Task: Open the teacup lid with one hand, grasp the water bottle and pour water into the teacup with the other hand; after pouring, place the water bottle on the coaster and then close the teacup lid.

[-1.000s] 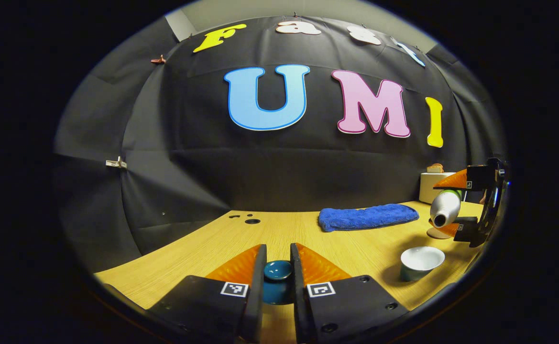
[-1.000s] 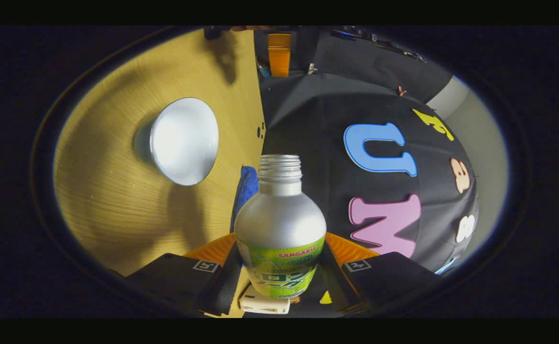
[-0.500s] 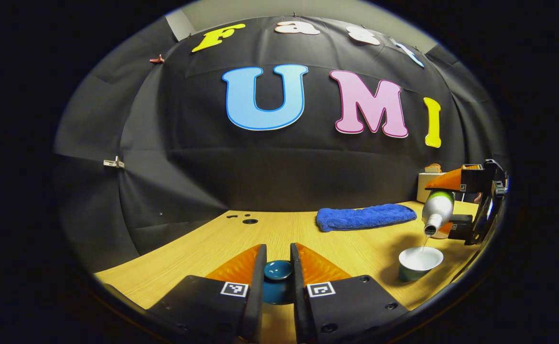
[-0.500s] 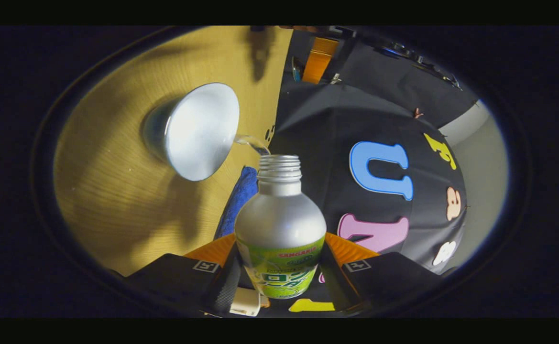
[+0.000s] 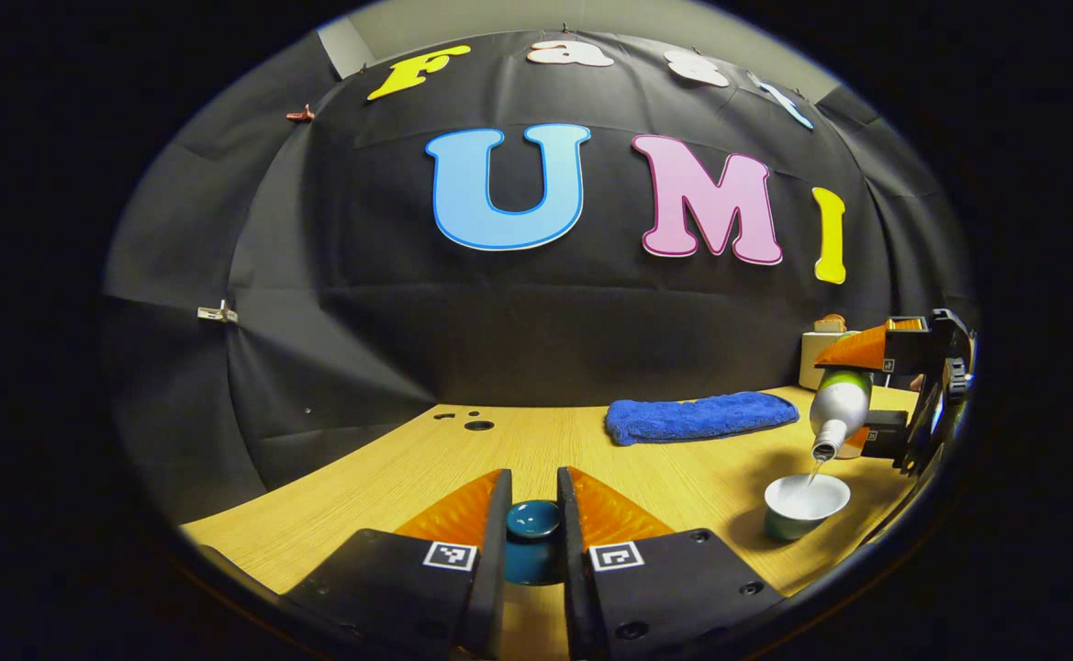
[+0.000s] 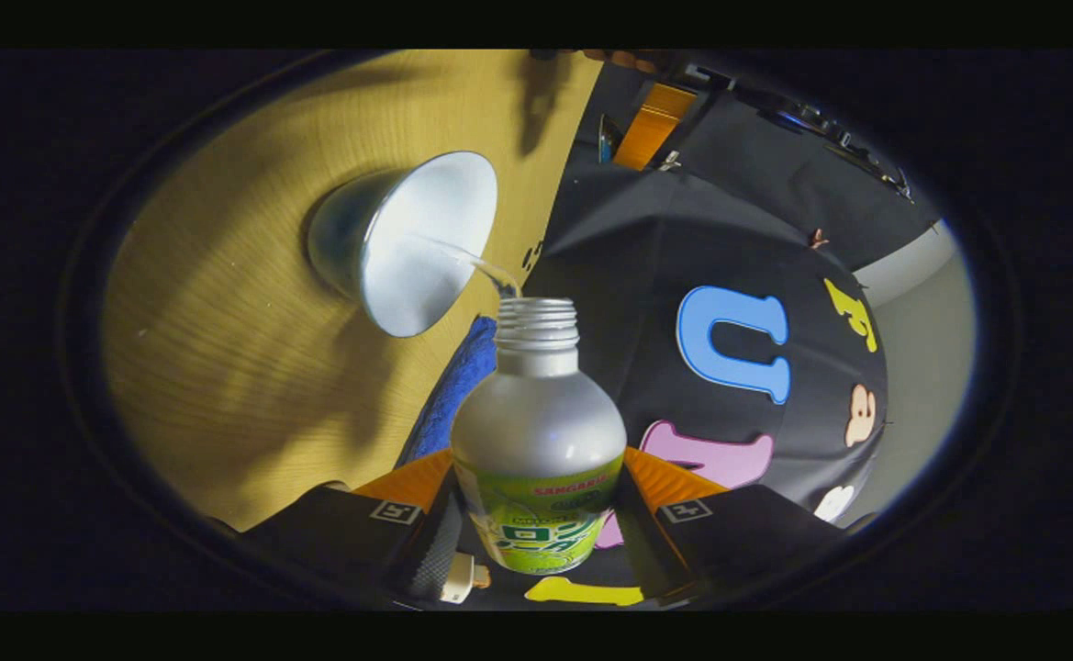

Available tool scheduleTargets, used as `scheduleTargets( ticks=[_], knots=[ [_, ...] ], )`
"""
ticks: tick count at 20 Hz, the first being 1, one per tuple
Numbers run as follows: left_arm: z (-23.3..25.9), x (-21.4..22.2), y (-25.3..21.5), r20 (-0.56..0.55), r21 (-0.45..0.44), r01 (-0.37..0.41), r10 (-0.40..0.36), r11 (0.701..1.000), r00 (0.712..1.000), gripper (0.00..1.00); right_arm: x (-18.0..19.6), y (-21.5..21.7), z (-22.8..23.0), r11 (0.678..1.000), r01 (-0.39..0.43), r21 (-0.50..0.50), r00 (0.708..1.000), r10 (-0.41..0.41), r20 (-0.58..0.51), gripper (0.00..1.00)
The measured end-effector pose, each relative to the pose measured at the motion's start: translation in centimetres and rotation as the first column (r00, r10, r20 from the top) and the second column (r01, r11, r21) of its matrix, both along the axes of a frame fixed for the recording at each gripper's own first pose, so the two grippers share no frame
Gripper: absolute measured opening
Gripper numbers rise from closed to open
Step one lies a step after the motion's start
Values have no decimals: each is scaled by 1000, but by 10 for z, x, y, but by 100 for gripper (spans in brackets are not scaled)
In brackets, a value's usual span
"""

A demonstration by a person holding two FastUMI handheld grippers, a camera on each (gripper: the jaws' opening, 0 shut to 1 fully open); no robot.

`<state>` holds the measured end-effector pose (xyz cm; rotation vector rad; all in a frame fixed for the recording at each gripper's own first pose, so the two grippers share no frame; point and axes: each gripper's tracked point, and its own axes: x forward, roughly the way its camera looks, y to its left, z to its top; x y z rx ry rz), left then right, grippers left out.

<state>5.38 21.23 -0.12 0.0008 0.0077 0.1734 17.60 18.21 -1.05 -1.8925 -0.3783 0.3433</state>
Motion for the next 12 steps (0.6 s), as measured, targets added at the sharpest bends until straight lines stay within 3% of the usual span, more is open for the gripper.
scheduleTargets(
  ticks=[12],
  knots=[
    [0,0,0,0,0,0,0,1000,1000,31,-5,-1,12,996,-15,-93,997,22,71,78]
  ],
)
